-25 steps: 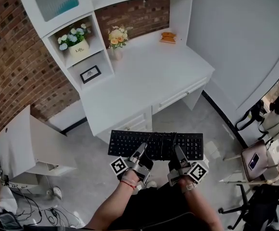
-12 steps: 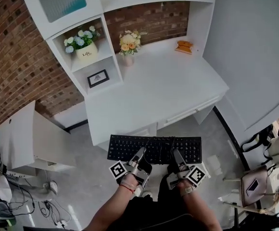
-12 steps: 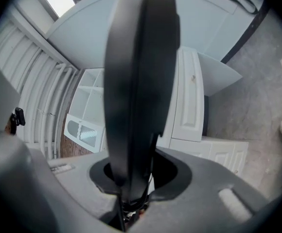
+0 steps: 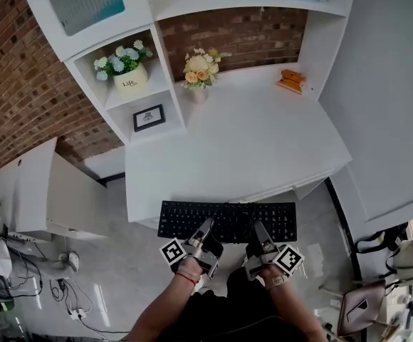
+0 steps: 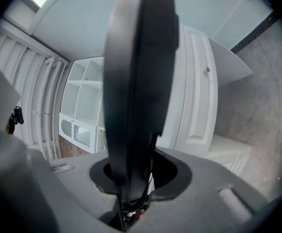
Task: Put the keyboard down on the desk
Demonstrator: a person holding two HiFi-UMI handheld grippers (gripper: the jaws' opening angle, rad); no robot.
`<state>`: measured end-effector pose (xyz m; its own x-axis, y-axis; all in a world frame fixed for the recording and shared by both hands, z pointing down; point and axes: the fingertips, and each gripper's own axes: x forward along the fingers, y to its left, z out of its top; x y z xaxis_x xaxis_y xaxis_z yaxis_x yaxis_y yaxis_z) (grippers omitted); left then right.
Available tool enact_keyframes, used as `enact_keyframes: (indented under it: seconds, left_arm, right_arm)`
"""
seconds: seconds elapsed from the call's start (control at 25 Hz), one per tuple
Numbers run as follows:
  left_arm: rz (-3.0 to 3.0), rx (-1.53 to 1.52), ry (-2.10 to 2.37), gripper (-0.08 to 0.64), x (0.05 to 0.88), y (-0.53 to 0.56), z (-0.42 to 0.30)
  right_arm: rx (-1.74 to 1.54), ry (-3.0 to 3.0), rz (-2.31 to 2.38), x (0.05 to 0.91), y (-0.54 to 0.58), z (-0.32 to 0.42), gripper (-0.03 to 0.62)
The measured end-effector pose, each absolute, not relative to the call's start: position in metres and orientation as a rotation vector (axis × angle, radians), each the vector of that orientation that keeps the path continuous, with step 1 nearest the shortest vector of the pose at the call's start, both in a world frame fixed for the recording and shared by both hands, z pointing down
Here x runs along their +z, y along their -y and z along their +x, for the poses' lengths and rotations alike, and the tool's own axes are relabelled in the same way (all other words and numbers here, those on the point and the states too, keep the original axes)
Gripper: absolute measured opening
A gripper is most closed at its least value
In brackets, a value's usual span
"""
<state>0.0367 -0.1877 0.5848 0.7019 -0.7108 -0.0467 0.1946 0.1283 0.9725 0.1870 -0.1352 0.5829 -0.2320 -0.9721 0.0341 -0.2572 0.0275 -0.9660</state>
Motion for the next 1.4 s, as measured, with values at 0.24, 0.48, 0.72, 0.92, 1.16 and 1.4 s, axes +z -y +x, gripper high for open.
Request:
enact_keyframes:
  seconds: [0.24, 0.48, 0.72, 0.92, 1.16, 1.4]
  left_arm:
    - [1.261, -0.718, 0.517, 0.074, 0.588, 0.207, 0.070]
    - [1.242, -0.743, 0.535, 0.074, 0.594, 0.221, 0.104]
    - [1.224, -0.754, 0.562, 0.069, 0.606, 0.224, 0.126]
    - [1.217, -0.727, 0.586, 0.072, 0.615, 0.216, 0.130]
    - [1.246, -0.676, 0.582, 0.071, 0.618, 0.214, 0.133]
    - [1.237, -0.680, 0.585, 0.072, 0.615, 0.233, 0.133]
  right_arm:
    - [-1.294, -1.602, -1.281, 0.589, 0.159, 0.223, 0.078]
    - [-1.331, -1.633, -1.261, 0.591, 0.180, 0.258, 0.078]
    - [-1.377, -1.655, -1.243, 0.606, 0.189, 0.281, 0.078]
    - [-1.426, -1.634, -1.221, 0.616, 0.185, 0.283, 0.078]
    - [-1.464, -1.625, -1.202, 0.622, 0.188, 0.285, 0.078]
    - [-1.457, -1.634, -1.183, 0.620, 0.209, 0.287, 0.078]
